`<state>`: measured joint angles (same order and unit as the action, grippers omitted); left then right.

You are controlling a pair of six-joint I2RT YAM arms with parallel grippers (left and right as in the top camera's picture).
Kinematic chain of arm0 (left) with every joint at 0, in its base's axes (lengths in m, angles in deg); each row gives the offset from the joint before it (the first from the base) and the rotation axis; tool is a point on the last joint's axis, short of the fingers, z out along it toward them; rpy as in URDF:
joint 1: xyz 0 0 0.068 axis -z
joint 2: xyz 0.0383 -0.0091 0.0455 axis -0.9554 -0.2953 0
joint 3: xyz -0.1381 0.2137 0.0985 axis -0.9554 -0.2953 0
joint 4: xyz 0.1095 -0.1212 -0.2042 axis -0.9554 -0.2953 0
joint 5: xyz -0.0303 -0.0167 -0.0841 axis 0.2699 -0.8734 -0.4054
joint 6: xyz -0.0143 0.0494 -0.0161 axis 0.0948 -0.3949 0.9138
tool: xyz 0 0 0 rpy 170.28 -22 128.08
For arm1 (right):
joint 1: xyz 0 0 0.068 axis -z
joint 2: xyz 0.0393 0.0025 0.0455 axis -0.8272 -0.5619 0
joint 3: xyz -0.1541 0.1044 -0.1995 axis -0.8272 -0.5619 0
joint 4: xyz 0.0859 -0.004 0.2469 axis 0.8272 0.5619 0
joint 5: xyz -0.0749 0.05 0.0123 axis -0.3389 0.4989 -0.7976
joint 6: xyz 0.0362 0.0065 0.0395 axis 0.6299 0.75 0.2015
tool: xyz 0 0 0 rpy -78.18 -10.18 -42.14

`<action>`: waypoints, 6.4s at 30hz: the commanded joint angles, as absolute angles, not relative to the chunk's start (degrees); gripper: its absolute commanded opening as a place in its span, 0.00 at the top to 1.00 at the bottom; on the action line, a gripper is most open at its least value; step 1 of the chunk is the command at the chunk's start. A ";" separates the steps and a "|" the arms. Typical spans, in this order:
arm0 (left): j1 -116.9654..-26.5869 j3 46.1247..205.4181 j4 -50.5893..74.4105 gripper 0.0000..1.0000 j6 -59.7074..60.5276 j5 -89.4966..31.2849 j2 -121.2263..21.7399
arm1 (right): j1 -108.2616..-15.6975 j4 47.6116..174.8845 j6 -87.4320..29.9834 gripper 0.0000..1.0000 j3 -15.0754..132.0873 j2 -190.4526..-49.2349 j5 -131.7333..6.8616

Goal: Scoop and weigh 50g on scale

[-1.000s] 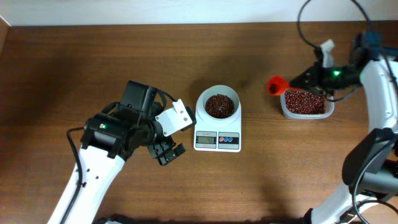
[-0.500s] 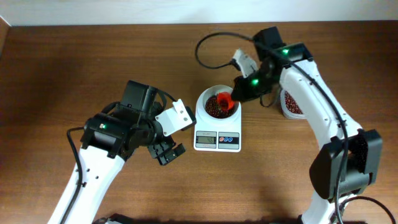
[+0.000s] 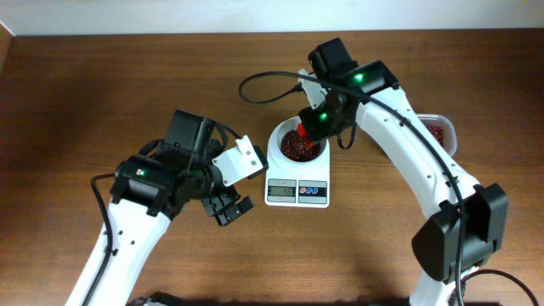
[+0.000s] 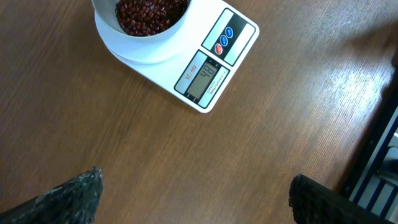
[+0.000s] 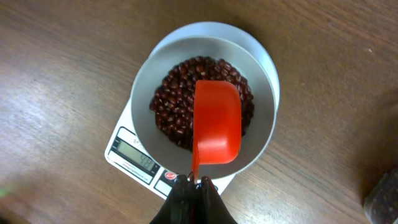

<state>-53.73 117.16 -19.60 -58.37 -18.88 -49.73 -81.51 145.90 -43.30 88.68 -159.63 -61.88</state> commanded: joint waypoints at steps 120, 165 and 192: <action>-54.00 118.17 -19.53 0.01 -59.31 -19.71 -49.67 | -22.04 159.43 -40.59 0.96 62.98 -79.59 -49.38; -54.00 118.17 -19.53 0.01 -59.31 -19.71 -49.67 | -22.06 144.94 -42.36 0.01 38.89 -77.02 -34.84; -54.00 118.17 -19.55 0.01 -59.31 -19.71 -49.67 | -52.85 90.58 -44.33 0.01 -7.69 -49.28 -59.96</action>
<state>-53.73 117.42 -19.49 -58.40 -18.90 -49.78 -52.29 92.05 -41.62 -6.31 -49.76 -61.14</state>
